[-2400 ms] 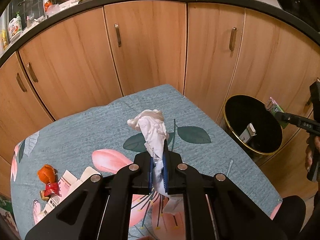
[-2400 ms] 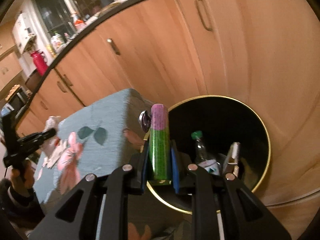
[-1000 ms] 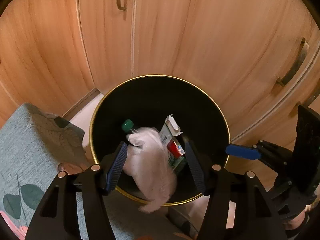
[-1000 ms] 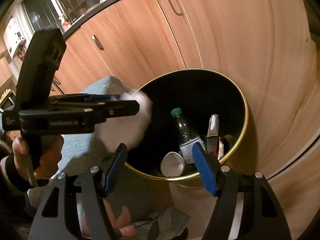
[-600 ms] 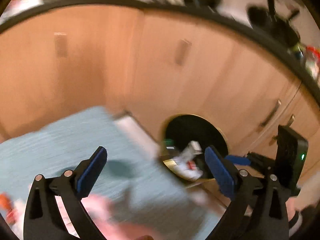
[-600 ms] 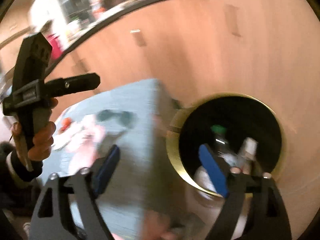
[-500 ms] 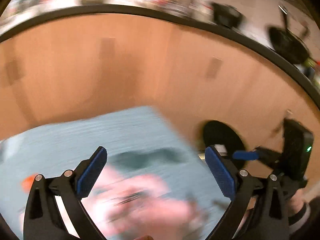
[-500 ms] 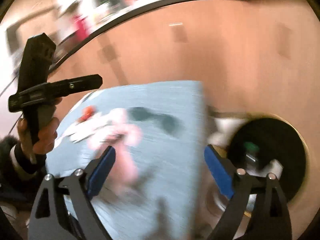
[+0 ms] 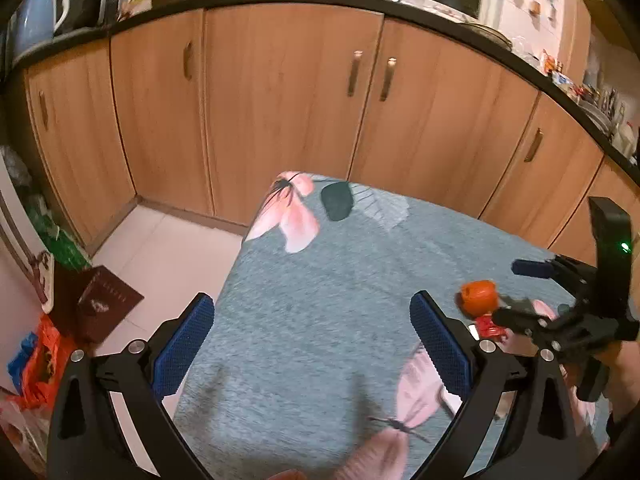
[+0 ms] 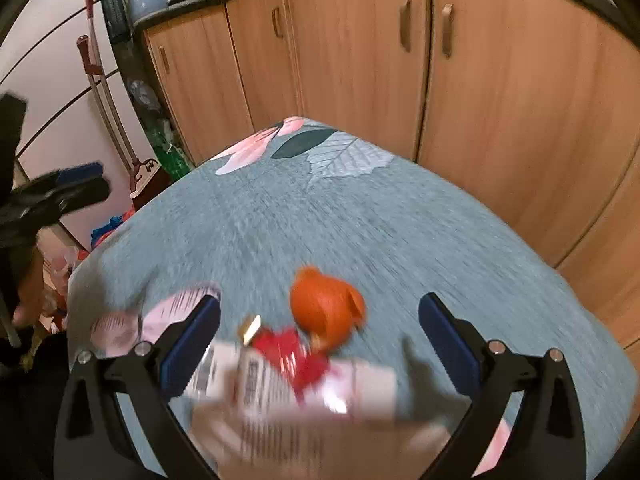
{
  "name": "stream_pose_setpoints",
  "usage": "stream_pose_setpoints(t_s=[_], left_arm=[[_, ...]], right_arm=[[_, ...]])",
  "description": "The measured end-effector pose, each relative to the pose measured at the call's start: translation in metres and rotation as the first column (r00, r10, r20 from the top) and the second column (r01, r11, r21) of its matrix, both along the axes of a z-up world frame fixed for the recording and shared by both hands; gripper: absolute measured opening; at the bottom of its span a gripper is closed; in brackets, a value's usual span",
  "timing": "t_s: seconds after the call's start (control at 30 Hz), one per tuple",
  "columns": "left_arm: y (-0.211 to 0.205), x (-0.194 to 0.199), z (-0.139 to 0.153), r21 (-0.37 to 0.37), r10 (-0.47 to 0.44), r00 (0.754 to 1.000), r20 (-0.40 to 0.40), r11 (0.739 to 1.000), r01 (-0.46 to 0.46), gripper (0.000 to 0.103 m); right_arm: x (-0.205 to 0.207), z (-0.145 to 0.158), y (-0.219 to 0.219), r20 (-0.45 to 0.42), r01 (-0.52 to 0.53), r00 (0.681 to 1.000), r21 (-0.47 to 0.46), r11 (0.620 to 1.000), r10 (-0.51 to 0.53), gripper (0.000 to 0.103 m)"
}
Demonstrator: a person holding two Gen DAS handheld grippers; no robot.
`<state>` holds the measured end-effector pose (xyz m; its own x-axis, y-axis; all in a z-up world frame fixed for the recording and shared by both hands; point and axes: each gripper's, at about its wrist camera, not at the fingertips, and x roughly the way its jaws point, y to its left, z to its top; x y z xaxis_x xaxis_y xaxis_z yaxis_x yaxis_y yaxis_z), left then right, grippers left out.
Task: Collect trash
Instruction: 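Move both grippers back to the table and grasp the orange peel with the right gripper, then grasp the red wrapper with the left gripper while the right gripper holds the orange peel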
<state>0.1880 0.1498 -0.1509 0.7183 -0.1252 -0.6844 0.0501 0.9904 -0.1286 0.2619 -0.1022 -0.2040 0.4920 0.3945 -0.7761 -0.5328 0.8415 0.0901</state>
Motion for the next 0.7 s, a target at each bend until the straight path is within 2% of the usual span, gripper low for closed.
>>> stream_pose_setpoints(t_s=[0.03, 0.07, 0.1, 0.13, 0.23, 0.3, 0.4, 0.5, 0.57, 0.63, 0.67, 0.7], left_arm=[[0.004, 0.003, -0.001, -0.007, -0.001, 1.0, -0.004, 1.0, 0.001, 0.094], [0.007, 0.001, -0.004, -0.014, -0.004, 1.0, -0.005, 1.0, 0.004, 0.094], [0.008, 0.003, -0.006, -0.019, -0.01, 1.0, -0.005, 1.0, 0.01, 0.095], [0.006, -0.002, -0.009, -0.017, -0.016, 1.0, -0.003, 1.0, 0.016, 0.095], [-0.005, -0.006, -0.012, 0.004, -0.036, 0.999, 0.005, 0.999, 0.036, 0.095], [-0.015, -0.002, -0.012, 0.012, -0.054, 0.999, 0.004, 0.998, 0.054, 0.095], [-0.032, 0.001, -0.009, 0.024, -0.092, 0.996, 0.008, 0.995, 0.092, 0.095], [-0.057, 0.006, -0.007, 0.071, -0.155, 0.988, 0.004, 0.986, 0.154, 0.095], [-0.08, 0.01, -0.007, 0.105, -0.213, 0.977, 0.003, 0.972, 0.212, 0.095], [-0.105, 0.01, -0.008, 0.129, -0.31, 0.951, -0.001, 0.943, 0.307, 0.095], [-0.121, 0.008, -0.008, 0.16, -0.382, 0.924, -0.002, 0.912, 0.378, 0.095], [-0.142, 0.004, -0.011, 0.221, -0.474, 0.88, -0.005, 0.858, 0.464, 0.095]], right_arm=[[0.003, -0.005, 0.001, -0.017, 0.006, 1.0, -0.006, 1.0, -0.006, 0.093], [0.008, -0.011, 0.001, -0.048, 0.01, 0.999, -0.003, 1.0, -0.01, 0.072], [0.011, -0.017, 0.0, -0.092, 0.004, 0.996, 0.011, 1.0, -0.003, 0.058], [0.01, -0.02, -0.001, -0.099, -0.003, 0.995, 0.011, 1.0, 0.004, 0.038], [0.002, -0.02, 0.002, -0.102, -0.021, 0.995, -0.01, 1.0, 0.02, 0.033], [-0.004, -0.014, 0.0, -0.096, -0.02, 0.995, 0.013, 1.0, 0.021, 0.031], [-0.015, 0.003, -0.02, -0.088, 0.003, 0.996, 0.117, 0.993, 0.007, 0.029], [-0.028, 0.012, -0.051, -0.107, 0.038, 0.994, 0.219, 0.975, -0.014, 0.028], [-0.045, 0.014, -0.084, -0.139, 0.077, 0.99, 0.306, 0.949, -0.035, 0.028], [-0.064, 0.012, -0.111, -0.168, 0.106, 0.985, 0.38, 0.919, -0.044, 0.028], [-0.076, 0.009, -0.127, -0.195, 0.127, 0.98, 0.429, 0.894, -0.046, 0.028], [-0.086, 0.007, -0.139, -0.213, 0.146, 0.976, 0.463, 0.874, -0.05, 0.028]])
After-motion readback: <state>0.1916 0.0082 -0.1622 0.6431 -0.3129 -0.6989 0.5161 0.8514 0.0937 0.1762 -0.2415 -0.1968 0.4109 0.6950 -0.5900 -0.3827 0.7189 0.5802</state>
